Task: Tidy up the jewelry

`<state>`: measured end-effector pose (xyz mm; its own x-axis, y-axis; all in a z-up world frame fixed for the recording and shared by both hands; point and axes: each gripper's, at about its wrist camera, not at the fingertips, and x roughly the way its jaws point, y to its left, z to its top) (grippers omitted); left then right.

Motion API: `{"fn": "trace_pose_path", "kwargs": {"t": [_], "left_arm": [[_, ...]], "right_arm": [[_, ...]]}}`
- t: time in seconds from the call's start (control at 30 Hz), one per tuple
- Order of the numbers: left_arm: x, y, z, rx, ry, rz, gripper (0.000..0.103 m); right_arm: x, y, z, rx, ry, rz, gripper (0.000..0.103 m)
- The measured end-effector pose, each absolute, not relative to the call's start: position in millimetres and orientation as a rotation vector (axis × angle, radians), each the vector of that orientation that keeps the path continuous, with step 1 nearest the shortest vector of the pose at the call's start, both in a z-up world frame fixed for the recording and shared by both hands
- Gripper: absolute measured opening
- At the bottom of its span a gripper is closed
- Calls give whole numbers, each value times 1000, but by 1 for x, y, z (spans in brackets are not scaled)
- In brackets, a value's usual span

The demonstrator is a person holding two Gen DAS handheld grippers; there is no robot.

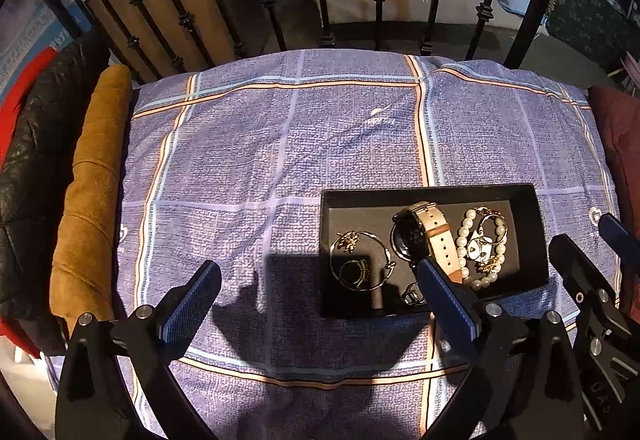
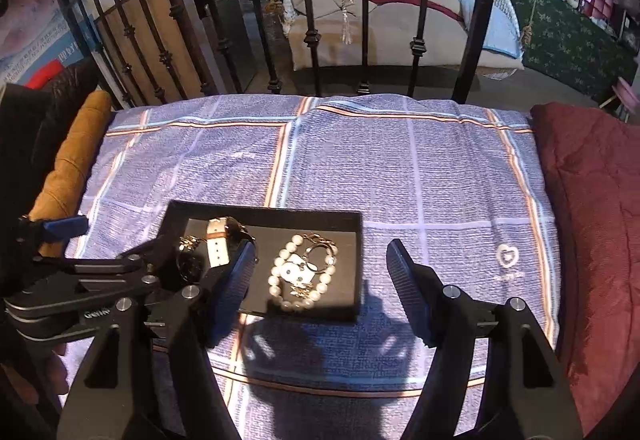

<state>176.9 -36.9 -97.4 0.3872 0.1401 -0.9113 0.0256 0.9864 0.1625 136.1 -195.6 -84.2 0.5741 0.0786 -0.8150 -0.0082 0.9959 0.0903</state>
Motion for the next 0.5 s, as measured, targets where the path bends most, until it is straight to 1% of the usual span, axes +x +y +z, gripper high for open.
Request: {"fn": "trace_pose_path", "kwargs": {"t": [0.07,0.2,0.33,0.5], "left_arm": [[174,-34,-95,146,1179,91,96],[163,-20,-84,7,1161,47,96],[155,-17,-76,-4,1131,55,96],[151,-15,-76,6,1135,52,96]], "right_arm": [[133,-196,-83,83,963,34,69],[129,-200,-81,129,972,25,69],[126,-197,-80,129,972,36,69],[122,-194,-80,119,974,40,69]]}}
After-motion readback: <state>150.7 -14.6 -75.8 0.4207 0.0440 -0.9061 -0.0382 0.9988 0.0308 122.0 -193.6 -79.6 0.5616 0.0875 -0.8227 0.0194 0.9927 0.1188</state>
